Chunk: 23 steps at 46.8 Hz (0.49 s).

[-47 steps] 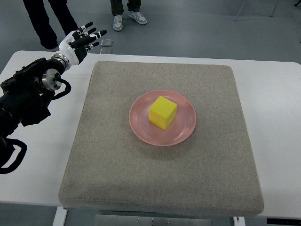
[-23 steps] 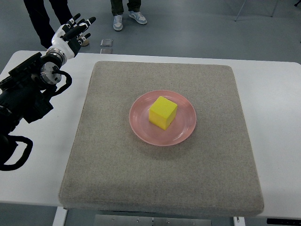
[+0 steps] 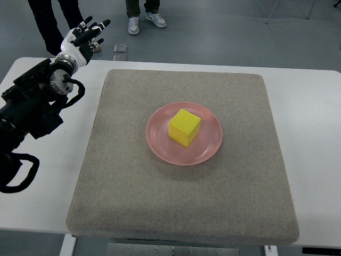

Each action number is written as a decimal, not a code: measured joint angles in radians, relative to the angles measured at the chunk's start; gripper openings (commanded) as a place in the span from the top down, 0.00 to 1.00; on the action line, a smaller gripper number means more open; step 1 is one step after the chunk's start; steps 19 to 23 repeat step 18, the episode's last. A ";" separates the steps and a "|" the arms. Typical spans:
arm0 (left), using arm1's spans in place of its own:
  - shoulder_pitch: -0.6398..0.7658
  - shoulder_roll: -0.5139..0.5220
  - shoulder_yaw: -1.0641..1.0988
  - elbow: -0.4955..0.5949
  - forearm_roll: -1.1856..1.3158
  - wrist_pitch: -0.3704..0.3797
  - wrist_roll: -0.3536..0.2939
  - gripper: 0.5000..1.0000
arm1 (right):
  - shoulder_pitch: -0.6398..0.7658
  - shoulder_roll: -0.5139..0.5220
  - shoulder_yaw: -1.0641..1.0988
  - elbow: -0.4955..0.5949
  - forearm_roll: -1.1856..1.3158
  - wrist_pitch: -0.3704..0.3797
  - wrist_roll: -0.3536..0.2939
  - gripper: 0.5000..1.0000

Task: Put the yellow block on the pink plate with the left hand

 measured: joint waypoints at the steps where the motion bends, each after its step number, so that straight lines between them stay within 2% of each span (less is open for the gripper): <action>1: 0.001 0.000 0.000 0.000 0.000 0.000 -0.003 0.01 | 0.000 0.000 0.000 0.000 0.000 0.000 0.000 0.15; 23: 0.010 -0.002 0.004 0.000 0.008 0.000 -0.009 0.01 | 0.000 0.000 0.001 0.000 0.000 0.000 0.001 0.15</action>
